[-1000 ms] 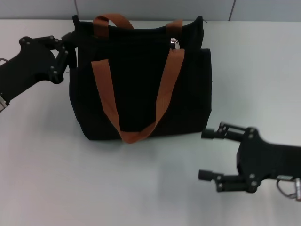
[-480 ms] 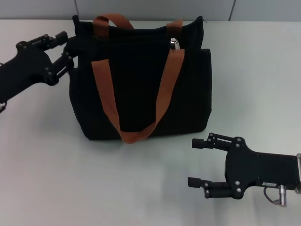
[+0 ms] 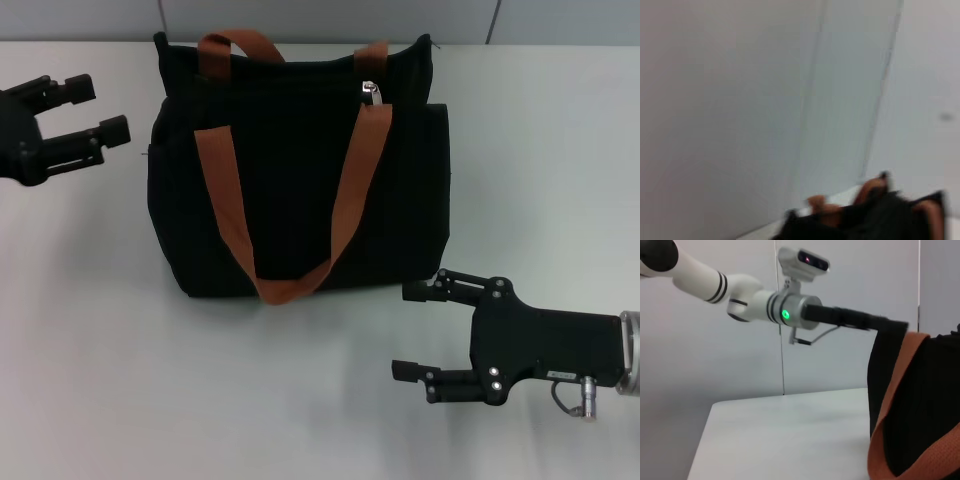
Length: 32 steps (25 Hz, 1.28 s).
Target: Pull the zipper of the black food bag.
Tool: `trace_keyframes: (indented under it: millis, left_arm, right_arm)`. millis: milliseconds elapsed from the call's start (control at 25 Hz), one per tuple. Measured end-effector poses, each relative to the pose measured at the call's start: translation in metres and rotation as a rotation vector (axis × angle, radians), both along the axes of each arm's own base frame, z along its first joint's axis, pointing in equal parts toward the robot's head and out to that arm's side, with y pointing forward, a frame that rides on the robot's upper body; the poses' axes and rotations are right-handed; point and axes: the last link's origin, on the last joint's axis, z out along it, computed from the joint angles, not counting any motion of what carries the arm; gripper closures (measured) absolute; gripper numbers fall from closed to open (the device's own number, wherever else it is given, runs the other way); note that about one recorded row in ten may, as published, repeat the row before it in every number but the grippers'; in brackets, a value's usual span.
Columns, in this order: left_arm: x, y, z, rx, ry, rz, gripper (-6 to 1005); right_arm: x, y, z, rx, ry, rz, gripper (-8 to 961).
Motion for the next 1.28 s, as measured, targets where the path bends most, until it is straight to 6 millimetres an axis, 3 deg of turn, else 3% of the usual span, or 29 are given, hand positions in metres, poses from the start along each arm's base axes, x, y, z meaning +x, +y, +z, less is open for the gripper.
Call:
trace_keyframes:
  millis: [80,360,480,520,680,720,920,1280]
  left_arm:
    - [0.008,-0.013,0.011,-0.090,-0.048,-0.063,266]
    - [0.024,-0.039,-0.004,-0.186,-0.098,-0.240,216]
    - [0.027,-0.056,-0.029,-0.209,-0.109,-0.337,194]
    - [0.024,-0.063,-0.045,-0.239,-0.109,-0.348,194]
    - [0.017,-0.072,-0.066,-0.275,-0.097,-0.341,195]
    - [0.011,-0.076,-0.081,-0.284,-0.066,-0.322,196]
    - [0.001,-0.080,-0.100,-0.316,0.008,-0.283,197]
    - [-0.001,-0.085,-0.107,-0.338,0.031,-0.293,199]
  right_arm:
    - [-0.001,0.001,0.000,0.001,-0.002,0.002,143]
    - [-0.004,0.005,0.000,0.006,-0.001,0.012,143]
    - [-0.005,0.006,-0.002,0.003,-0.002,0.013,143]
    - [-0.007,0.006,-0.006,-0.002,0.000,0.016,143]
    - [-0.009,0.004,-0.011,-0.005,0.002,0.031,143]
    - [-0.009,0.003,-0.012,-0.007,0.002,0.033,143]
    - [-0.012,0.001,-0.019,-0.037,-0.002,0.037,143]
    - [-0.014,0.001,-0.023,-0.052,-0.007,0.036,143]
